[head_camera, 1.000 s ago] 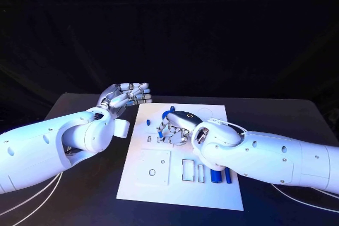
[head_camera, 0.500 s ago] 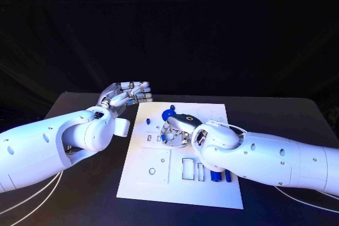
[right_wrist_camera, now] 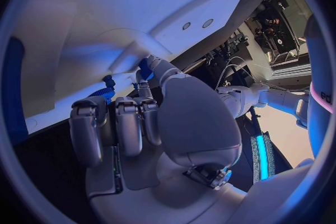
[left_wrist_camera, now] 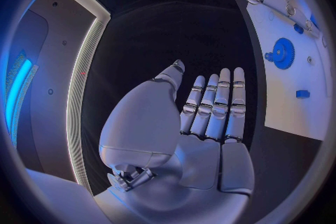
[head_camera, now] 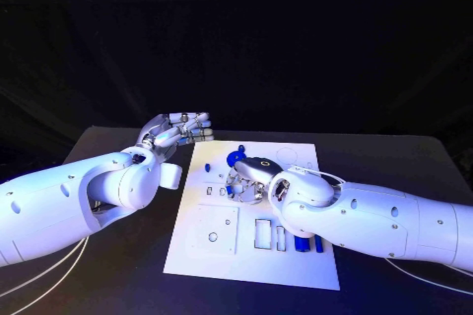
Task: Assemble the parts on the task board
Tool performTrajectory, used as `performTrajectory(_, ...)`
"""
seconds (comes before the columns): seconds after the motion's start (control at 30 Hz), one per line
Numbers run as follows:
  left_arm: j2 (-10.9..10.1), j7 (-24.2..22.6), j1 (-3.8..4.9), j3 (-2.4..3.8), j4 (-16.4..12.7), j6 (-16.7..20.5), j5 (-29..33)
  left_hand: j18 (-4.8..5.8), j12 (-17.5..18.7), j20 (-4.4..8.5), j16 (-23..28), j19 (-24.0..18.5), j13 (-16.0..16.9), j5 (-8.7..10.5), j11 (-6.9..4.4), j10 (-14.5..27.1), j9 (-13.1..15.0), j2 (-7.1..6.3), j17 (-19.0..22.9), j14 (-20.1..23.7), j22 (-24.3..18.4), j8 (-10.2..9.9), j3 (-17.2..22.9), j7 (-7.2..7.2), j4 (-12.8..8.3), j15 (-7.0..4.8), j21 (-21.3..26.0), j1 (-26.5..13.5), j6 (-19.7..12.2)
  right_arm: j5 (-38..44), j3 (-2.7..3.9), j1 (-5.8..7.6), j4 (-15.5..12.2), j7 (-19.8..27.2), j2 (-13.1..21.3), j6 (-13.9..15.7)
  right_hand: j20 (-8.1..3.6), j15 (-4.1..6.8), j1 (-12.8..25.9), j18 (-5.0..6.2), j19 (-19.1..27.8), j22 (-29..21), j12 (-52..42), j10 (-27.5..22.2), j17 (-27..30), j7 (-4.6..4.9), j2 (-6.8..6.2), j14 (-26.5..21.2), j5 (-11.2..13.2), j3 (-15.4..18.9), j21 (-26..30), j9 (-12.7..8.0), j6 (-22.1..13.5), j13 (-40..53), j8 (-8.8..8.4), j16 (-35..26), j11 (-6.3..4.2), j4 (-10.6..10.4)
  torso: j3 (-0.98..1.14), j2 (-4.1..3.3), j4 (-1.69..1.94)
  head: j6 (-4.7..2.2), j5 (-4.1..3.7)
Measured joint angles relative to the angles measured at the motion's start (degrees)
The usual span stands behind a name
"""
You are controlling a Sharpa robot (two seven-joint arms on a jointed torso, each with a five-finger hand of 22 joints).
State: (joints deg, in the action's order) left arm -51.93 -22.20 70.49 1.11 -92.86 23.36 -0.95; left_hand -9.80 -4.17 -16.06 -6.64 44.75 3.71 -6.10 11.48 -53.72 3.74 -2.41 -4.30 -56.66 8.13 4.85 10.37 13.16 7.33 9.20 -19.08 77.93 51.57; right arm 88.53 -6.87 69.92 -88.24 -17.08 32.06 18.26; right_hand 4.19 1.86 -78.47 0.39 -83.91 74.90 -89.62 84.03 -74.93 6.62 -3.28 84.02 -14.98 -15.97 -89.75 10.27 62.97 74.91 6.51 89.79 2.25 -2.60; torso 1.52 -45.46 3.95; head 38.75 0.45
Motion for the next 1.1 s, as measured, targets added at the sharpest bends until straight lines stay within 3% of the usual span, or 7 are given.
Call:
performTrajectory(0.6,-0.1,0.09,0.0,0.0,-0.04,-0.01,0.02,0.0,0.0,0.0,0.0,0.0,0.0,0.0,0.0,0.0,0.0,0.0,0.0,0.0,0.0,0.0,0.0,0.0,0.0,0.0,0.0,0.0,0.0,0.53,0.0,-0.04,0.22,-0.75,-0.25,-0.25,0.0,0.0,2.8,0.0,0.0,0.04,0.0,0.0,0.01,-0.05,-0.81,0.0,0.37,1.04,0.0,0.5,0.05,0.0,0.08,0.0,0.0,-1.04,-0.04,0.03,-0.02,-0.02,0.06)
performTrajectory(1.1,-0.15,0.22,0.0,0.0,-0.04,-0.01,0.03,0.0,0.0,0.0,0.0,0.0,0.0,0.0,0.0,0.0,0.0,0.0,0.0,-0.21,0.0,0.0,0.0,0.0,0.0,0.21,0.0,0.0,0.0,0.61,-0.06,-0.11,0.46,-0.92,-0.57,-0.38,0.01,0.0,3.41,0.0,0.0,0.03,0.0,0.0,0.02,0.65,-1.42,0.0,0.34,1.5,0.0,0.1,-1.26,-0.01,-0.91,0.0,0.0,-1.2,-0.03,0.02,-0.03,-0.21,-0.04)
